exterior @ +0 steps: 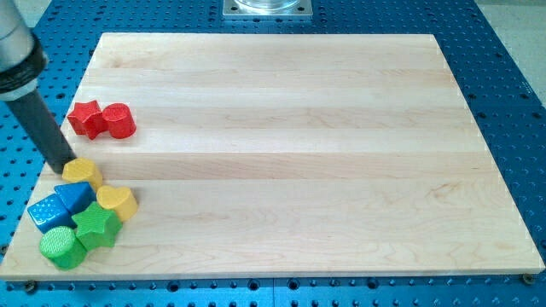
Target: Separate the blue blocks from the group of blocks
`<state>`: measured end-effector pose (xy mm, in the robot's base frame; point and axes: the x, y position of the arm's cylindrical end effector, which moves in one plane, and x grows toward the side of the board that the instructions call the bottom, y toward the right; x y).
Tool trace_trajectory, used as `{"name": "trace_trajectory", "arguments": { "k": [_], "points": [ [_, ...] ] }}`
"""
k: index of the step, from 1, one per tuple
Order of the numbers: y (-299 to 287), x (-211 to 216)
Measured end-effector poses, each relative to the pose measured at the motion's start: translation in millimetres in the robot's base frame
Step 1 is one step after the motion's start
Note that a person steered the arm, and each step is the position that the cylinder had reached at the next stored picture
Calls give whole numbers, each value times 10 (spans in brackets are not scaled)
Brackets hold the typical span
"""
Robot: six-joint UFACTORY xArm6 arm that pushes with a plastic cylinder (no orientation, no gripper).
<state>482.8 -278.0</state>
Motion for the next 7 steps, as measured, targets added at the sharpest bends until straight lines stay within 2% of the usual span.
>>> {"name": "trace_trajectory", "arguments": {
  "k": [2,3,4,5,7],
  "points": [
    [-100,580],
    [-98,1111],
    [-67,1339],
    [-51,1348],
    [42,1019]
  ]
}}
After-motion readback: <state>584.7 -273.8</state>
